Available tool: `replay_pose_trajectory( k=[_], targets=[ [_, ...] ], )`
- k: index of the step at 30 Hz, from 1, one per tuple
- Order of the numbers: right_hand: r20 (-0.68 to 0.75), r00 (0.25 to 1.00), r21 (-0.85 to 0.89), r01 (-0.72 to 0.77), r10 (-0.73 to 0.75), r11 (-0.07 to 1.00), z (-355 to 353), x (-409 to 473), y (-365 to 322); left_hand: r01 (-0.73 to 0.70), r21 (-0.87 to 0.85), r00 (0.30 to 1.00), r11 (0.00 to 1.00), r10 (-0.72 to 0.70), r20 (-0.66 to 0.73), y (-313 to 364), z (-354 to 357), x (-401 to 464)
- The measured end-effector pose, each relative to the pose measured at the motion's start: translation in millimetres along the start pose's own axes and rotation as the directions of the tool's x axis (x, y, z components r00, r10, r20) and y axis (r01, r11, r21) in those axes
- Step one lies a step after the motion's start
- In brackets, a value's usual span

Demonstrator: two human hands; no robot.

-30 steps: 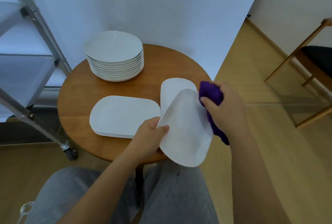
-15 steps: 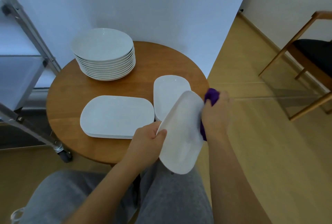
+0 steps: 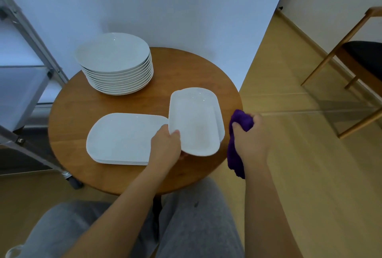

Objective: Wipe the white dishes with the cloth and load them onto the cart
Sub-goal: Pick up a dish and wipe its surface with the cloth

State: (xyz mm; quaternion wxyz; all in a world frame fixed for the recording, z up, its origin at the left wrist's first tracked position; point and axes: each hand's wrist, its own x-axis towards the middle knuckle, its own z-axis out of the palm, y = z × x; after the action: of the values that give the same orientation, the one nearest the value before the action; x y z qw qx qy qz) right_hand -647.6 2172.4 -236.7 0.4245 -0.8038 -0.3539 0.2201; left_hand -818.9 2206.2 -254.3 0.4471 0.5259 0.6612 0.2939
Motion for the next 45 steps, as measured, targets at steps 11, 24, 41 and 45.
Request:
replay_pose_trajectory(
  k=[11,24,41,45],
  targets=[
    [0.056,0.992,-0.152,0.119,-0.111,0.981,20,-3,1,-0.005,0.753,0.998,0.659,-0.040,0.042,13,19,34],
    [0.082,0.979,-0.152,0.199,-0.188,0.968,27,-26,-27,-0.123,0.567,0.982,0.815,0.182,-0.050,-16,-37,29],
    [0.272,0.945,-0.073,0.208,-0.181,0.975,80,-77,-53,0.090,0.590,0.940,0.802,0.127,-0.316,-86,-158,48],
    [0.258,0.951,-0.042,0.188,-0.171,0.981,82,-79,-50,0.097,0.615,0.943,0.782,0.125,-0.308,-89,-155,44]
  ],
)
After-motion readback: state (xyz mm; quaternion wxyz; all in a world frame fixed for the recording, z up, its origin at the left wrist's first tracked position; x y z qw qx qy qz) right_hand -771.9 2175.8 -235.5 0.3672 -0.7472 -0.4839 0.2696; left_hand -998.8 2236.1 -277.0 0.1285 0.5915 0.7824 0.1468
